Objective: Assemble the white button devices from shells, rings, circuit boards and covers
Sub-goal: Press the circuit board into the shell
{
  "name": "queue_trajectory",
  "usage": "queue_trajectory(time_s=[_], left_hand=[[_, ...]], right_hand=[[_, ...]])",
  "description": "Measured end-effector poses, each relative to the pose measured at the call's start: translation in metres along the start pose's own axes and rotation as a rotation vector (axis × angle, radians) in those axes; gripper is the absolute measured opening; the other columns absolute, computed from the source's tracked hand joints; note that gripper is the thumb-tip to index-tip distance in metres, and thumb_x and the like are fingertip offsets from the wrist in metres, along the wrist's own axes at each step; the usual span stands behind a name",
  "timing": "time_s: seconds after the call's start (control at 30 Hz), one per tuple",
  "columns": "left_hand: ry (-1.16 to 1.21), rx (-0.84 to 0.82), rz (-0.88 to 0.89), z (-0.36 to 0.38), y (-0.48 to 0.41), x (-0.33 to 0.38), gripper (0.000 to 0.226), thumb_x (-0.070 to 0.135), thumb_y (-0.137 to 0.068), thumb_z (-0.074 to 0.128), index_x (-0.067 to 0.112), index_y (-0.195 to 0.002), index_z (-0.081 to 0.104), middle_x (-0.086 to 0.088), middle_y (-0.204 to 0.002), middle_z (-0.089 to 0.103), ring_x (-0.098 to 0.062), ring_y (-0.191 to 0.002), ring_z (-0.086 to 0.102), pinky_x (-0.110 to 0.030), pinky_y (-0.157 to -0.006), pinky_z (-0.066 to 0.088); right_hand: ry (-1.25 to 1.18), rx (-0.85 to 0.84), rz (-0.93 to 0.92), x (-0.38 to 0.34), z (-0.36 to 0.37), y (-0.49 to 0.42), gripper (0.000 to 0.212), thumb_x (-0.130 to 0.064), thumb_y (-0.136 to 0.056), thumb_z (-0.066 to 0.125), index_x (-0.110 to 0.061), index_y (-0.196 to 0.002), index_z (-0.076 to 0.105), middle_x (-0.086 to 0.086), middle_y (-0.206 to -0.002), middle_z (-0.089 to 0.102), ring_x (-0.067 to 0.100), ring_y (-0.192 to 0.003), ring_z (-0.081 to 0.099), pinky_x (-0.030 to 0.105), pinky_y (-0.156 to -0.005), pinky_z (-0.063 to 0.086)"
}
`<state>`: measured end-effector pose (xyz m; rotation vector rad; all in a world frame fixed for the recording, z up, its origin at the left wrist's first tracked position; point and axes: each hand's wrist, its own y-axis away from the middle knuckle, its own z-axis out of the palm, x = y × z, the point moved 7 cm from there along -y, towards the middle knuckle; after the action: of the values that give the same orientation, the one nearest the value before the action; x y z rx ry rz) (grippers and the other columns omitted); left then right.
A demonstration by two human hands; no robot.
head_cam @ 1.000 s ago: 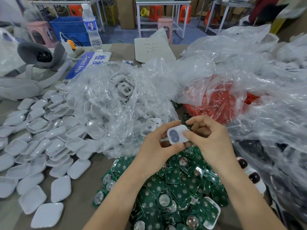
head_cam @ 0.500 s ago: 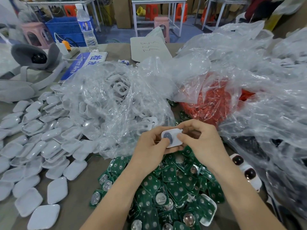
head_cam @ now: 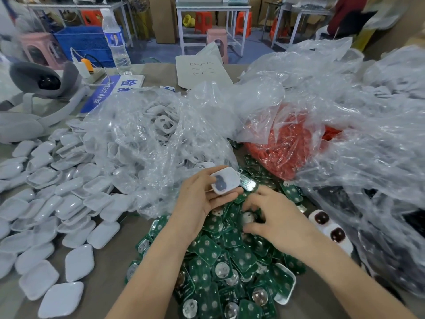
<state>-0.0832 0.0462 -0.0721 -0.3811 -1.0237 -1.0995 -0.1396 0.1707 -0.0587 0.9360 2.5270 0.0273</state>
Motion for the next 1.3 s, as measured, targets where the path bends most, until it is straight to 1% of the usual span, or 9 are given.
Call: queue_trajectory(time_s=[0.1,0.17,0.3,0.4,0.57,0.73,0.93,1.1,1.3], left_hand=[[0.058,-0.001,-0.038,0.000,0.000,0.000,0.033,0.002,-0.099,0.034,-0.003,-0.107,0.065,-0.026,-0.096,0.072,-0.038,-0.080,0.073,-0.028,-0.061,0.059],[0.072,0.001,-0.052,-0.001,0.000,-0.001,0.033,0.002,-0.100,0.033,-0.004,-0.107,0.065,-0.025,-0.095,0.073,-0.038,-0.080,0.073,-0.028,-0.061,0.059],[0.081,0.004,-0.062,0.000,0.000,-0.001,0.033,0.001,-0.100,0.034,-0.004,-0.106,0.066,-0.026,-0.098,0.072,-0.039,-0.082,0.072,-0.028,-0.063,0.059],[0.080,0.002,-0.063,0.000,0.000,-0.001,0.033,0.001,-0.100,0.035,-0.004,-0.104,0.067,-0.027,-0.099,0.072,-0.039,-0.082,0.073,-0.029,-0.063,0.060],[0.088,0.003,-0.078,0.001,0.000,-0.002,0.033,0.000,-0.100,0.034,-0.004,-0.104,0.066,-0.027,-0.099,0.072,-0.038,-0.082,0.073,-0.030,-0.064,0.060],[0.091,-0.001,-0.096,0.000,-0.001,-0.005,0.034,-0.002,-0.100,0.033,-0.006,-0.111,0.064,-0.030,-0.106,0.069,-0.040,-0.087,0.072,-0.031,-0.067,0.061],[0.035,-0.033,-0.083,0.002,-0.001,-0.005,0.036,-0.008,-0.094,0.033,-0.002,-0.108,0.066,-0.021,-0.094,0.074,-0.029,-0.082,0.074,-0.029,-0.067,0.060],[0.033,-0.075,-0.081,0.004,0.000,-0.003,0.038,-0.009,-0.091,0.034,-0.002,-0.108,0.066,-0.022,-0.094,0.074,-0.032,-0.085,0.073,-0.028,-0.067,0.060],[-0.004,-0.078,-0.072,0.005,0.000,-0.003,0.038,-0.009,-0.091,0.034,-0.001,-0.110,0.066,-0.022,-0.094,0.074,-0.032,-0.089,0.073,-0.028,-0.069,0.060]], right_hand=[[-0.174,-0.010,0.034,0.011,-0.012,0.003,0.023,-0.029,-0.077,0.079,-0.032,-0.086,0.058,-0.015,-0.095,0.056,0.004,-0.076,0.053,0.020,-0.066,0.040],[-0.371,0.012,0.068,0.018,-0.027,0.004,0.017,-0.025,-0.077,0.078,-0.031,-0.082,0.063,-0.015,-0.084,0.067,0.010,-0.065,0.063,0.015,-0.059,0.048],[-0.732,0.127,0.113,0.029,-0.053,-0.002,0.007,-0.010,-0.077,0.077,-0.013,-0.082,0.072,0.003,-0.077,0.074,0.020,-0.068,0.073,0.019,-0.062,0.056],[-0.783,0.116,0.128,0.028,-0.049,-0.006,0.004,-0.005,-0.079,0.075,-0.006,-0.082,0.072,0.007,-0.078,0.074,0.024,-0.067,0.073,0.022,-0.060,0.058],[-0.809,0.138,0.127,0.031,-0.050,-0.008,0.009,-0.006,-0.080,0.074,-0.013,-0.085,0.073,0.002,-0.069,0.071,0.014,-0.059,0.065,0.022,-0.055,0.055],[-1.119,0.235,0.083,0.026,-0.056,-0.009,0.022,-0.009,-0.066,0.078,-0.011,-0.087,0.074,0.010,-0.073,0.072,0.015,-0.059,0.065,0.018,-0.056,0.054],[-1.035,0.313,0.043,0.004,-0.045,-0.021,0.015,-0.001,-0.077,0.076,-0.011,-0.087,0.072,0.004,-0.076,0.074,0.021,-0.059,0.071,0.020,-0.055,0.055],[-0.887,0.332,0.050,-0.001,-0.037,-0.026,0.018,-0.006,-0.078,0.077,-0.024,-0.080,0.073,-0.003,-0.071,0.073,0.008,-0.047,0.061,0.017,-0.044,0.045],[-0.859,0.340,0.045,0.000,-0.037,-0.028,0.022,-0.005,-0.078,0.077,-0.027,-0.078,0.072,-0.004,-0.070,0.073,0.008,-0.046,0.059,0.016,-0.049,0.047]])
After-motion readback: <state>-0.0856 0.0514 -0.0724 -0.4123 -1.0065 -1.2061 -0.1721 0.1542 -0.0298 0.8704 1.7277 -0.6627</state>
